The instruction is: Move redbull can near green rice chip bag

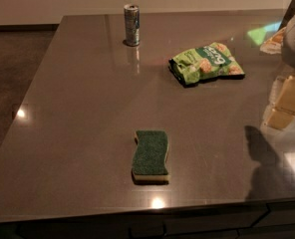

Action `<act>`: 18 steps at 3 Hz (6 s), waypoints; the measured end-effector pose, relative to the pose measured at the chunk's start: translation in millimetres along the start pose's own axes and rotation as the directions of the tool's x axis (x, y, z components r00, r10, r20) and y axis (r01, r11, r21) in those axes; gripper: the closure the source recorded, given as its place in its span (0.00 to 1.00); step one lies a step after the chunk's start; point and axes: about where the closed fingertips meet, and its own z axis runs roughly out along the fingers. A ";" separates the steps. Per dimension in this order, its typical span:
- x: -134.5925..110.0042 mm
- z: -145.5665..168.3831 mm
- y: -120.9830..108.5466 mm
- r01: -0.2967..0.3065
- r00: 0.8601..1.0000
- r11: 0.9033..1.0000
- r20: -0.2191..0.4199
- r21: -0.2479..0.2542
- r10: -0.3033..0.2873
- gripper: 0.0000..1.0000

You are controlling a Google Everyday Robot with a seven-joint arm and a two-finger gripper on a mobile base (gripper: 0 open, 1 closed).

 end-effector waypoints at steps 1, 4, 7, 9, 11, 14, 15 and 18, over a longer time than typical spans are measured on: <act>-0.7 -0.8 -0.8 0.000 1.000 1.000 0.000 0.006 0.000 0.00; -48.4 33.5 -111.8 -0.166 0.956 0.981 0.261 0.104 0.134 0.00; -113.6 92.5 -210.4 -0.402 0.844 0.913 0.415 0.069 0.340 0.00; -152.4 127.9 -259.3 -0.541 0.739 0.840 0.499 0.038 0.453 0.00; -223.2 158.5 -299.8 -0.599 0.627 0.801 0.632 0.018 0.455 0.00; -265.5 206.1 -321.3 -0.616 0.595 0.787 0.667 0.021 0.448 0.00; -283.5 211.9 -328.9 -0.640 0.520 0.768 0.739 0.005 0.429 0.00; -325.6 224.8 -346.4 -0.626 0.463 0.780 0.794 -0.022 0.394 0.00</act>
Offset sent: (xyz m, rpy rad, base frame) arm 0.0628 0.0054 0.0055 0.1480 -0.0905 -0.0629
